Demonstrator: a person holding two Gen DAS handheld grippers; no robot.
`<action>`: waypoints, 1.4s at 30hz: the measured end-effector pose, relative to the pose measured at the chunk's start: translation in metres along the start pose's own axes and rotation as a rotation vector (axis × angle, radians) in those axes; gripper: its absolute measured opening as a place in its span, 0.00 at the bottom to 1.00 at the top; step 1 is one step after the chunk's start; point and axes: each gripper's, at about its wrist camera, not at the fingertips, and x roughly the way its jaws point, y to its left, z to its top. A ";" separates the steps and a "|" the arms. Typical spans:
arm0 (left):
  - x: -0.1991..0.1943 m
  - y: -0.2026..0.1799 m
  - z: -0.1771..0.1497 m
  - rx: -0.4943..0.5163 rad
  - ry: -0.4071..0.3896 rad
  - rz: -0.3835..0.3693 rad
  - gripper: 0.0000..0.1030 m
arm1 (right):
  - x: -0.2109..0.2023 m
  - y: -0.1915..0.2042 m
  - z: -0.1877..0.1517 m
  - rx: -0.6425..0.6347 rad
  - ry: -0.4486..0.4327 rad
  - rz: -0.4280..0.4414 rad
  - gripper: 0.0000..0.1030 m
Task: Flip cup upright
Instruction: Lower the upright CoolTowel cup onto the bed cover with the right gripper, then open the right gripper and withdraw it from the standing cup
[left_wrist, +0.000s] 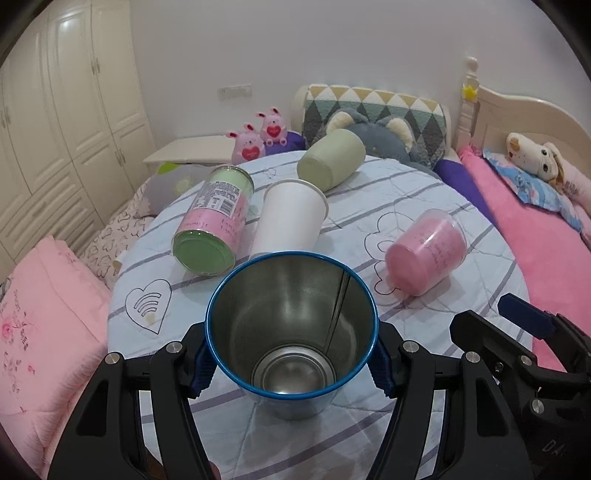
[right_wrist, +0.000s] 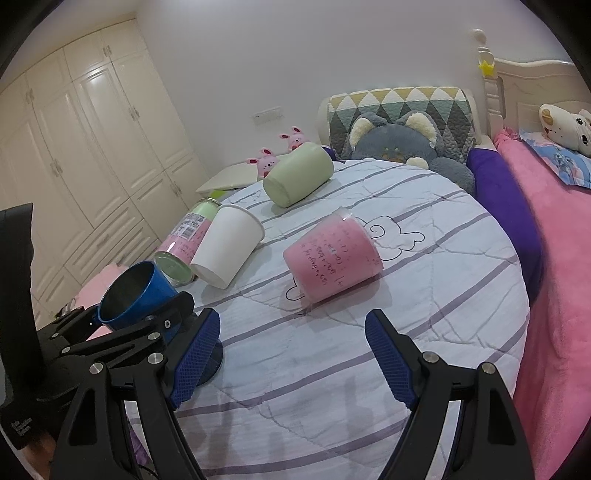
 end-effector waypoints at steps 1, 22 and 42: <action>0.000 0.000 0.000 0.000 0.001 0.001 0.67 | 0.000 0.001 0.000 0.000 -0.001 -0.001 0.80; -0.040 0.018 -0.007 -0.014 -0.075 0.000 0.95 | -0.033 0.021 0.005 -0.041 -0.072 -0.022 0.80; -0.117 0.026 -0.044 0.008 -0.202 0.033 0.99 | -0.090 0.055 -0.010 -0.147 -0.175 -0.001 0.80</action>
